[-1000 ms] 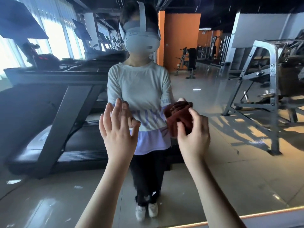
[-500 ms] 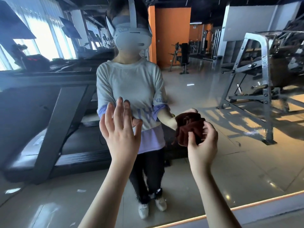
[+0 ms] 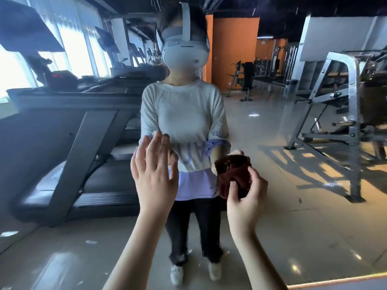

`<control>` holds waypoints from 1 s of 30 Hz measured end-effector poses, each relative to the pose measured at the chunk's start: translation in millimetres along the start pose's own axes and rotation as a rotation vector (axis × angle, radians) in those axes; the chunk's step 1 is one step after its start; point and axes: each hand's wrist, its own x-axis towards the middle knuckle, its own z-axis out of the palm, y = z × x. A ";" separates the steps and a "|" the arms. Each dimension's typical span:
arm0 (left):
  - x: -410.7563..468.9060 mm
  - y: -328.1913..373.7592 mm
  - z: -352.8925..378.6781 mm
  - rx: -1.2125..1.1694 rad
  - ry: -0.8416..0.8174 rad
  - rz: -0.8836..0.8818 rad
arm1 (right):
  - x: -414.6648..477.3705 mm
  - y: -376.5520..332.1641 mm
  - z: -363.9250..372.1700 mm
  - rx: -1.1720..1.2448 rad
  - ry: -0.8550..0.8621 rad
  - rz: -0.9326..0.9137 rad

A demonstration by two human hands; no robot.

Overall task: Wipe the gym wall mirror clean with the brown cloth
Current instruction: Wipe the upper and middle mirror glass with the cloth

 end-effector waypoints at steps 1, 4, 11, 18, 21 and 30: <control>1.1 9.0 0.6 -0.020 -0.012 0.005 | -1.2 0.9 -0.5 -0.001 -0.039 -0.057; 7.3 33.2 1.9 -0.081 -0.068 0.046 | 24.3 -1.3 -6.0 -0.011 -0.084 -0.208; 11.5 46.9 19.5 0.008 -0.038 0.077 | 76.1 -16.6 -11.4 0.075 0.108 -0.020; 11.4 51.6 20.2 0.009 -0.018 0.060 | 110.7 -42.3 -3.2 -0.055 -0.006 -0.500; 10.5 53.9 20.7 0.017 -0.015 0.048 | 133.9 -37.3 -15.6 -0.025 0.151 -0.295; 7.5 58.0 25.4 0.031 0.001 0.037 | 119.1 -30.8 -17.0 -0.081 0.042 -0.448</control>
